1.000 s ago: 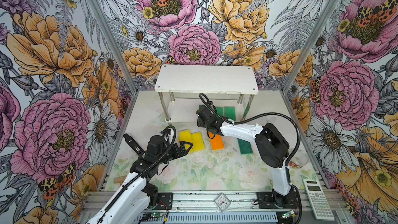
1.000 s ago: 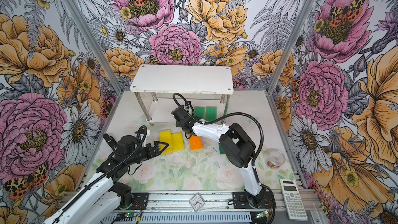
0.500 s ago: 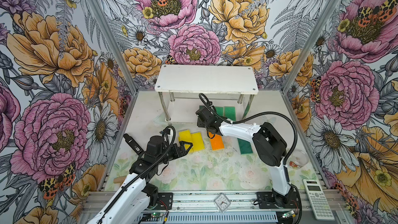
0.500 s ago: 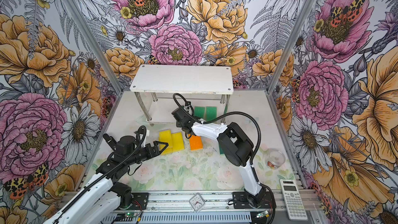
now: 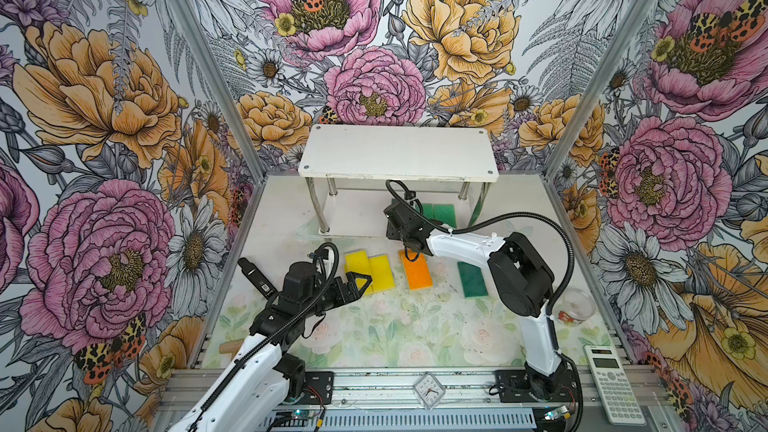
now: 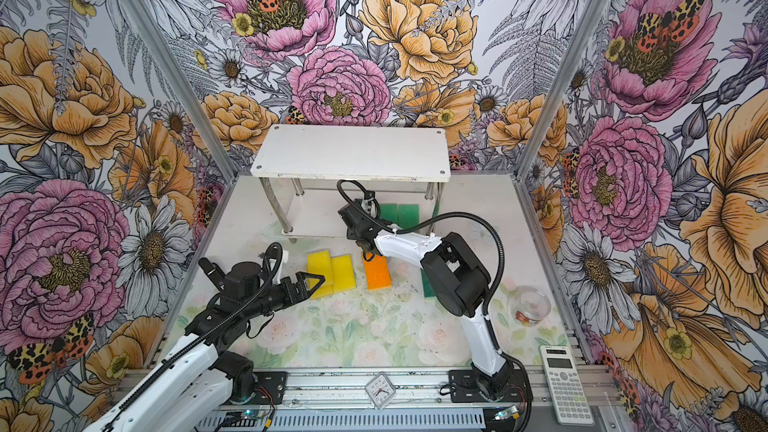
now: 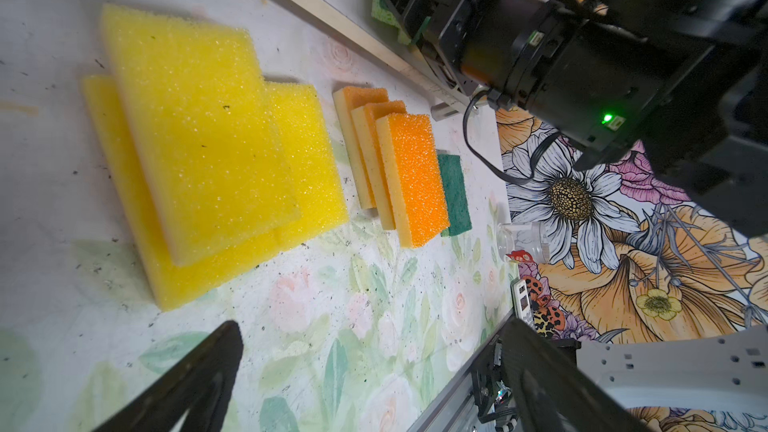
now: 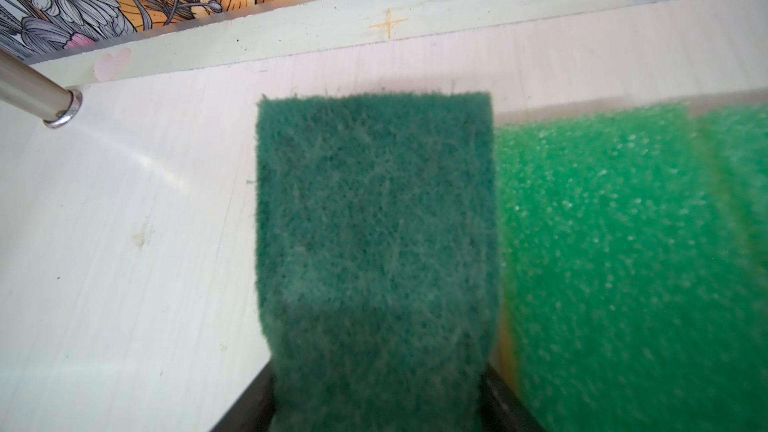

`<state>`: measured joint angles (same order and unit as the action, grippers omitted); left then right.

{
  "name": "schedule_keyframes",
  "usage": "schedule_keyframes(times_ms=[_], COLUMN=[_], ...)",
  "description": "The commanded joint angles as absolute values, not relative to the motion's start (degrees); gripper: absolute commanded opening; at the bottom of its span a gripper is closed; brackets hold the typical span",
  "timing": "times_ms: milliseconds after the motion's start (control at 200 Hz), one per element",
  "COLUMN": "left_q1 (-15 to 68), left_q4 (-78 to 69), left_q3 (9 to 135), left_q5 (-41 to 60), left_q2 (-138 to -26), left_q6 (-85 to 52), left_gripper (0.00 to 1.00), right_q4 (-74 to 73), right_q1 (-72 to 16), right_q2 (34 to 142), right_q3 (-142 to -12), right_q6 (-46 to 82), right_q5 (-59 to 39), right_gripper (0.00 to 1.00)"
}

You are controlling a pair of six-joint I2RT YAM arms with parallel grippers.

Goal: Place and organize the cleaning sponges onto the shelf
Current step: 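Lower the dark green pad onto the lower shelf beside the green sponges, open right gripper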

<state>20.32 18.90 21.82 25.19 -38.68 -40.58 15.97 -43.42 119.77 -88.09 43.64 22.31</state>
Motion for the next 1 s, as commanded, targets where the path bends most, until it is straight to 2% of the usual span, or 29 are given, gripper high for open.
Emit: schedule_keyframes(times_ms=[0, 996], left_q1=[19.82, 19.78], left_q4=[19.03, 19.07], left_q3=[20.92, 20.95], left_q5=[25.84, 25.84], left_q2=[-38.06, -38.06], left_q6=[-40.83, -40.78], left_gripper=[0.99, 0.99], right_q4=[16.00, 15.91], right_q1=[-43.57, -44.61], right_q2=[120.85, 120.23], right_q3=[-89.67, -90.88], right_q6=[42.89, 40.18], right_q5=[22.68, 23.29], right_gripper=[0.62, 0.69])
